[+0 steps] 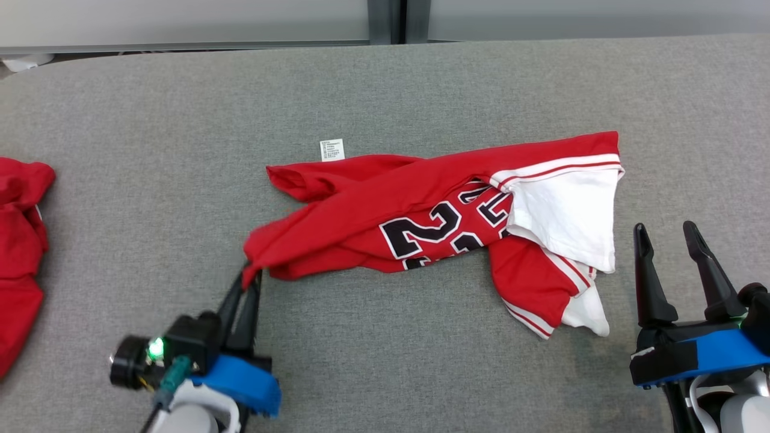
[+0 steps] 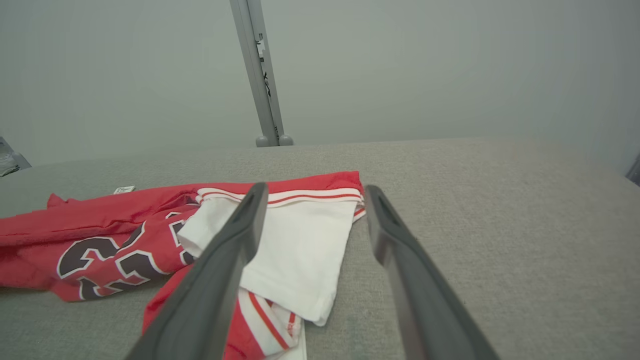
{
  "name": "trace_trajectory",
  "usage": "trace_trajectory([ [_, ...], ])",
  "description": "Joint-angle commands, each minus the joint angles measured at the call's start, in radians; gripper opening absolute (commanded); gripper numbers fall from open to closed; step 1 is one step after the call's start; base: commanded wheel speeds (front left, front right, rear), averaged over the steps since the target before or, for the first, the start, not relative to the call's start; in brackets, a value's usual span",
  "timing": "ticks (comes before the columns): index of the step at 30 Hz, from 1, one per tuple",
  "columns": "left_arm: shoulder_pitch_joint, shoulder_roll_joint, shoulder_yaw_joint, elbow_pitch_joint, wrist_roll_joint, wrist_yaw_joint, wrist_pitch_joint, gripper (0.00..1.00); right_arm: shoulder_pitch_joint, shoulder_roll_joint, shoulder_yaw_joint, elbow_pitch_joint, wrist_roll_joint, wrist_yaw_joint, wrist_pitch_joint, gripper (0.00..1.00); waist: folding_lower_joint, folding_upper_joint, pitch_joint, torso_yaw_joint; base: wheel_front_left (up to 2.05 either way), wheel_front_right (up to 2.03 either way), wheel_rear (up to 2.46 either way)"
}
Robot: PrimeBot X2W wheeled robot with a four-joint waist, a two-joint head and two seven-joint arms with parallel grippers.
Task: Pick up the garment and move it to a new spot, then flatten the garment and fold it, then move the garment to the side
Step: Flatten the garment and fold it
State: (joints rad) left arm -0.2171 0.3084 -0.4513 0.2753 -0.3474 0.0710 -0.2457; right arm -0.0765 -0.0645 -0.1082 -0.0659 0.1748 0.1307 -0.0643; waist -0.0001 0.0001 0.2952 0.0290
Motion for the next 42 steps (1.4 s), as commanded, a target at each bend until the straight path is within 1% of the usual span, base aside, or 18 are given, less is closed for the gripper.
trace_trajectory([
  [1,0.021,-0.011,-0.003,0.015,-0.01,0.0,-0.006,0.0,0.001,0.002,-0.001,-0.002,0.003,0.0,-0.003,1.0,0.0001,-0.0001,-0.001,0.003,0.0,0.0,0.0],
  [5,0.056,-0.054,-0.008,0.078,-0.051,-0.026,-0.013,0.0,0.004,0.003,-0.007,-0.002,0.003,0.0,0.001,1.0,0.0001,-0.0001,-0.007,0.013,0.0,0.0,0.0],
  [6,0.055,-0.066,0.0,0.088,-0.062,-0.03,-0.015,0.28,0.007,0.003,-0.009,-0.003,0.002,0.0,0.002,1.0,0.0001,-0.0001,-0.01,0.017,0.0,0.0,0.0],
  [7,0.054,-0.075,0.006,0.094,-0.068,-0.035,-0.016,1.0,0.009,0.004,-0.011,-0.004,0.001,0.0,0.004,1.0,0.0001,-0.0001,-0.013,0.02,0.0,0.0,0.0],
  [10,0.047,-0.095,0.029,0.078,-0.081,-0.048,-0.019,1.0,0.017,0.004,-0.015,-0.012,-0.005,0.0,0.011,1.0,0.0001,-0.0001,-0.024,0.03,0.0,0.0,0.0],
  [12,0.047,-0.099,0.047,0.041,-0.072,-0.059,-0.02,1.0,0.021,0.004,-0.016,-0.02,-0.009,0.0,0.018,1.0,0.0001,-0.0001,-0.032,0.035,0.0,0.0,0.0],
  [15,0.065,-0.102,0.078,-0.033,-0.055,-0.065,-0.02,1.0,0.028,0.005,-0.021,-0.031,-0.013,0.0,0.025,1.0,0.0001,-0.0001,-0.046,0.042,0.0,0.0,0.0],
  [18,0.084,-0.103,0.11,-0.109,-0.049,-0.066,-0.02,1.0,0.038,0.005,-0.024,-0.042,-0.014,0.0,0.033,1.0,0.0001,-0.0001,-0.061,0.046,0.0,0.0,0.0],
  [22,0.092,-0.077,0.159,-0.154,-0.046,-0.044,-0.02,1.0,0.046,0.007,-0.029,-0.054,-0.022,0.0,0.036,1.0,0.0001,-0.0001,-0.081,0.045,0.0,0.0,0.0],
  [27,0.103,-0.036,0.218,-0.145,-0.055,-0.019,-0.019,1.0,0.064,0.008,-0.029,-0.07,-0.03,0.0,0.047,1.0,0.0001,-0.0001,-0.104,0.031,0.0,0.0,0.0],
  [31,0.111,-0.012,0.235,-0.126,-0.065,-0.017,-0.006,1.0,0.074,0.009,-0.027,-0.082,-0.032,0.0,0.055,1.0,0.0001,-0.0001,-0.111,0.019,0.0,0.0,0.0],
  [34,0.113,-0.006,0.234,-0.112,-0.071,-0.024,-0.004,1.0,0.078,0.009,-0.028,-0.086,-0.032,0.0,0.057,1.0,0.0001,-0.0001,-0.112,0.013,0.0,0.0,0.0],
  [38,0.121,-0.01,0.226,-0.122,-0.065,-0.011,0.004,1.0,0.08,0.009,-0.03,-0.088,-0.031,0.0,0.058,1.0,0.0001,-0.0001,-0.112,0.01,0.0,0.0,0.0],
  [42,0.124,-0.007,0.219,-0.133,-0.063,-0.008,0.014,1.0,0.081,0.009,-0.031,-0.087,-0.031,0.0,0.057,1.0,0.0001,-0.0001,-0.112,0.011,0.0,0.0,0.0],
])
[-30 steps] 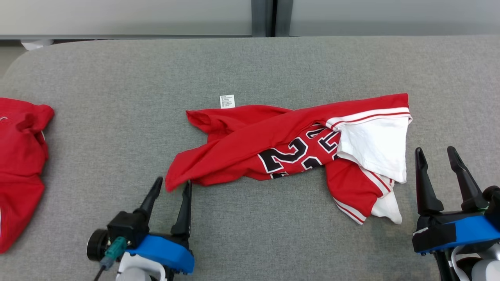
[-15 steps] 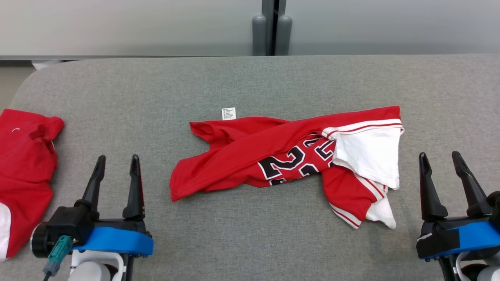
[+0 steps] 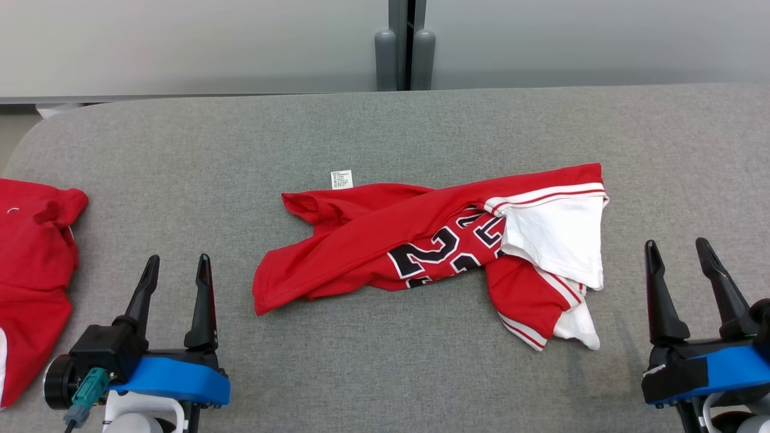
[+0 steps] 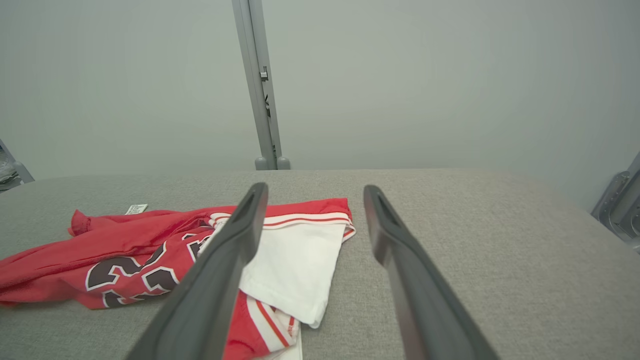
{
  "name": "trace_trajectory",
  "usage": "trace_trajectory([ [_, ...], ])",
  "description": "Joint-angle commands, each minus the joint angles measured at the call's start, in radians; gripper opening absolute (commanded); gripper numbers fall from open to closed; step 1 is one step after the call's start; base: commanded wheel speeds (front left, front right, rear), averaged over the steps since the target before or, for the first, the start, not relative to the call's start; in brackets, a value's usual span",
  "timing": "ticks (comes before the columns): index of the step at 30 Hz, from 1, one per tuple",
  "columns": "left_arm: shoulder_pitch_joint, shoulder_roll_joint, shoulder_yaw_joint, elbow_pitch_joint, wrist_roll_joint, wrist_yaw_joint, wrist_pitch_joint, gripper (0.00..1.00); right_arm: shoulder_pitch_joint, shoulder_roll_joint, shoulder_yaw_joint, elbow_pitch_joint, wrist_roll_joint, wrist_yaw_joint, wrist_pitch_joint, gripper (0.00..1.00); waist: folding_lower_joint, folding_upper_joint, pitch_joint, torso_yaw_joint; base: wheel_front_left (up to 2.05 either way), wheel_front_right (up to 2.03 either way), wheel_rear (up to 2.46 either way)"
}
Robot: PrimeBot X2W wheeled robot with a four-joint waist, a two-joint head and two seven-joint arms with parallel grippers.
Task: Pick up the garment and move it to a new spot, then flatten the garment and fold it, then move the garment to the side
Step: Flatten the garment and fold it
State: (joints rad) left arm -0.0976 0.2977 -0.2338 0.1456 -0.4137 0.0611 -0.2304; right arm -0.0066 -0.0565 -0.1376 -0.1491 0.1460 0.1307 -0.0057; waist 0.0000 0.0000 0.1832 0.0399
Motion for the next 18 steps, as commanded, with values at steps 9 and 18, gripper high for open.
trace_trajectory([
  [9,-0.017,-0.001,-0.006,-0.001,-0.013,0.001,0.017,1.0,0.006,0.003,0.002,-0.002,-0.004,0.0,0.001,1.0,0.0,0.0,0.001,0.003,0.0,0.0,0.0],
  [18,-0.067,-0.025,-0.072,0.04,-0.084,-0.051,0.209,1.0,-0.018,0.001,0.015,0.004,0.003,0.0,0.0,1.0,0.0,0.0,0.062,-0.005,0.0,0.0,0.0],
])
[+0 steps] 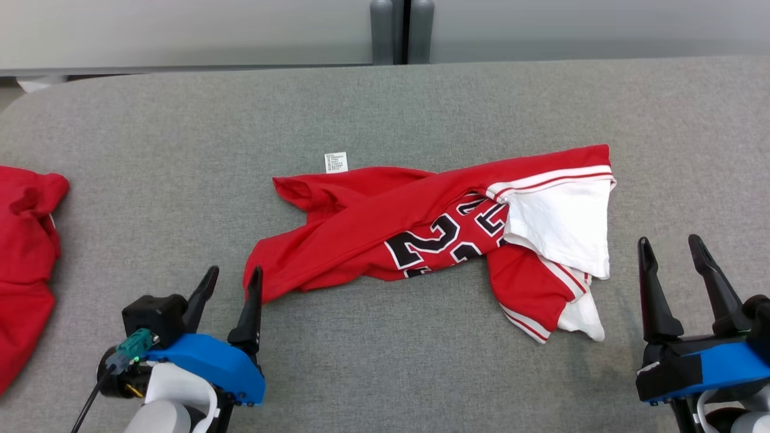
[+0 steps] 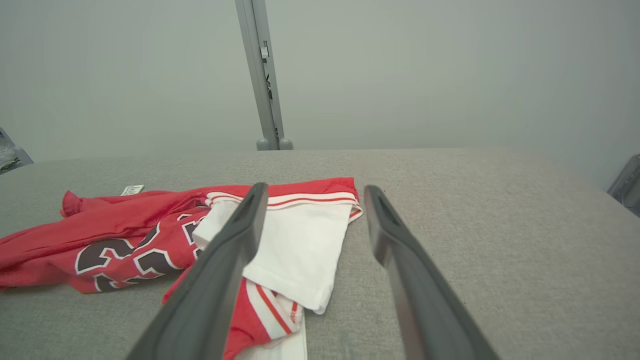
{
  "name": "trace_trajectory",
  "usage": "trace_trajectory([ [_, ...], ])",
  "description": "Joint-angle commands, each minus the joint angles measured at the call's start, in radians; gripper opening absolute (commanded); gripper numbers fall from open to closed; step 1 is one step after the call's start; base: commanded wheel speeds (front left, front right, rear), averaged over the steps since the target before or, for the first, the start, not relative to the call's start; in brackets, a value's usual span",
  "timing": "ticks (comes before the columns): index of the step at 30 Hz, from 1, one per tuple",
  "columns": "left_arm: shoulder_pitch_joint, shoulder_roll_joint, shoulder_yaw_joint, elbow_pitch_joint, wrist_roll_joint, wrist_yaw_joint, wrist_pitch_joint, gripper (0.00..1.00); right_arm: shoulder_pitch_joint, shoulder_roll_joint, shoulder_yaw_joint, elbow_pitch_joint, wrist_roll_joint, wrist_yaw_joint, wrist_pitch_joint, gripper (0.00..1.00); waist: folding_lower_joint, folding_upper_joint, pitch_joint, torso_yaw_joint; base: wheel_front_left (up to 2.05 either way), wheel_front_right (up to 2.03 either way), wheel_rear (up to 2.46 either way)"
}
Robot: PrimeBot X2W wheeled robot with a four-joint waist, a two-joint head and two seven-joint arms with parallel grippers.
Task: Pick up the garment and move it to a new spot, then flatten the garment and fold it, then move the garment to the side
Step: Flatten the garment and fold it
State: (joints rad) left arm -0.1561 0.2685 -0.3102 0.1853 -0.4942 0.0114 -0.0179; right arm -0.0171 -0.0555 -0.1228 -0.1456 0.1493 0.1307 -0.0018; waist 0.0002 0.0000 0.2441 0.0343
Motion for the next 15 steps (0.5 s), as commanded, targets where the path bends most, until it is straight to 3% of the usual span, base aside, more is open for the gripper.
trace_trajectory([
  [1,-0.006,-0.002,-0.001,0.01,-0.016,-0.006,0.014,1.0,-0.008,0.0,0.0,0.002,-0.001,0.0,-0.005,1.0,-0.0002,0.0,0.005,-0.002,0.0,0.0,0.0],
  [11,-0.029,-0.018,-0.031,0.083,-0.069,-0.036,0.109,1.0,-0.03,0.002,-0.002,0.029,0.011,0.0,-0.019,1.0,-0.0002,0.0,0.042,-0.014,0.0,0.0,0.0],
  [12,-0.032,-0.018,-0.036,0.091,-0.07,-0.036,0.12,0.9,-0.033,0.001,-0.003,0.032,0.011,0.0,-0.021,1.0,-0.0002,0.0,0.046,-0.016,0.0,0.0,0.0],
  [14,-0.041,-0.017,-0.04,0.102,-0.071,-0.039,0.127,0.05,-0.037,0.0,-0.006,0.04,0.008,0.0,-0.021,1.0,-0.0002,0.0,0.051,-0.022,0.0,0.0,0.0],
  [15,-0.045,-0.017,-0.042,0.111,-0.071,-0.038,0.132,0.0,-0.038,0.0,-0.01,0.044,0.007,0.0,-0.023,1.0,-0.0002,0.0,0.053,-0.023,0.0,0.0,0.0],
])
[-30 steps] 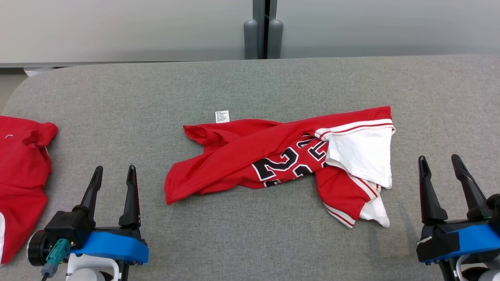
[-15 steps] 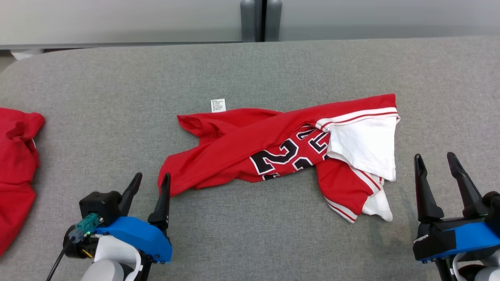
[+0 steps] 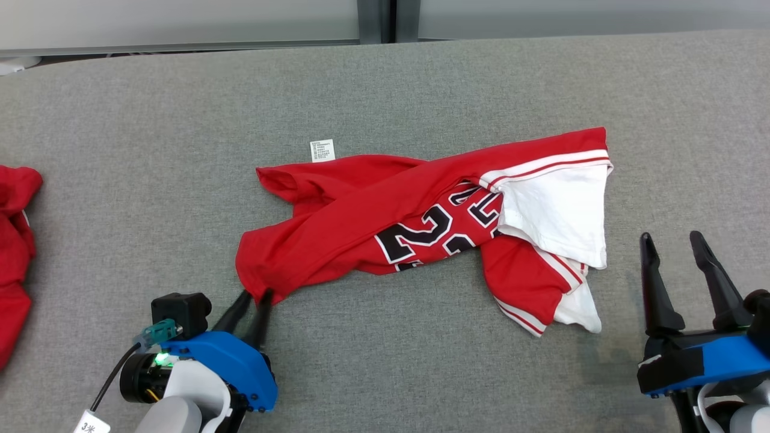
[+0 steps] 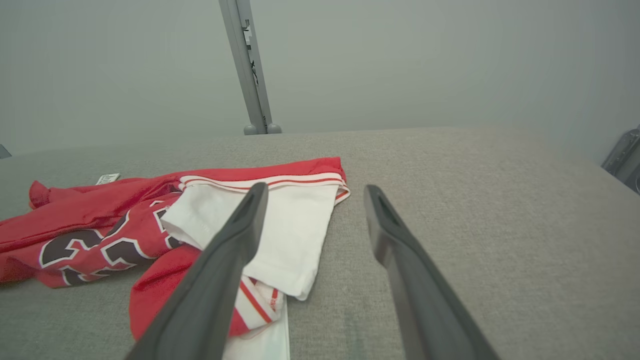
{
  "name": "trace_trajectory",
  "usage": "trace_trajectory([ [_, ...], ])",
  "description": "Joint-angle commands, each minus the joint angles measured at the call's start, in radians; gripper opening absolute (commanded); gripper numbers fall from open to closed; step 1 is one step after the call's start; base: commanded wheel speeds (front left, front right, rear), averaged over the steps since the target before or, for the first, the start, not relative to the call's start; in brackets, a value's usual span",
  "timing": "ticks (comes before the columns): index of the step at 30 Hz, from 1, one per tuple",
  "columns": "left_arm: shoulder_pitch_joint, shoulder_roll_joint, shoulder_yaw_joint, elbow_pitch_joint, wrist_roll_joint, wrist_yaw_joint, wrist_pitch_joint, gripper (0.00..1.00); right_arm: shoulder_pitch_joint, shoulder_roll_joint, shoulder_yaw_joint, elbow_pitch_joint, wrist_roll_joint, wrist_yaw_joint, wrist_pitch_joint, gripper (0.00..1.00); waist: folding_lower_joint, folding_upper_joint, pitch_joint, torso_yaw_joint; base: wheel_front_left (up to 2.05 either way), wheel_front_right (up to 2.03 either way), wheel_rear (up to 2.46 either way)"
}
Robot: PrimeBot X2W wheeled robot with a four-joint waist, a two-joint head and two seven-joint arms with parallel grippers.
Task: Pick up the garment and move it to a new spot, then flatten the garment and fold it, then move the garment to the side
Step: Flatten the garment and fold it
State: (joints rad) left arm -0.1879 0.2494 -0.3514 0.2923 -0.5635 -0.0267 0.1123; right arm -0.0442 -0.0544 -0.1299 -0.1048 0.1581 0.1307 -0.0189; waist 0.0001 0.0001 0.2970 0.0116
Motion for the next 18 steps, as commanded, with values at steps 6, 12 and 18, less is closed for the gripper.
trace_trajectory([
  [6,-0.026,0.005,0.0,0.04,0.004,0.006,-0.018,0.0,-0.015,-0.018,-0.04,0.059,-0.014,0.0,0.0,1.0,-0.0001,-0.0001,0.0,-0.006,0.0,0.0,0.0],
  [12,-0.047,0.01,0.003,0.041,0.01,0.01,-0.044,0.0,-0.059,-0.061,-0.019,0.183,0.0,0.0,0.014,1.0,-0.0001,-0.0001,0.014,0.006,0.0,0.0,0.0],
  [18,-0.068,0.005,-0.003,0.037,0.018,0.011,-0.057,0.0,-0.156,-0.102,0.055,0.371,0.028,0.0,0.006,1.0,-0.0001,-0.0001,0.042,0.021,0.0,0.0,0.0],
])
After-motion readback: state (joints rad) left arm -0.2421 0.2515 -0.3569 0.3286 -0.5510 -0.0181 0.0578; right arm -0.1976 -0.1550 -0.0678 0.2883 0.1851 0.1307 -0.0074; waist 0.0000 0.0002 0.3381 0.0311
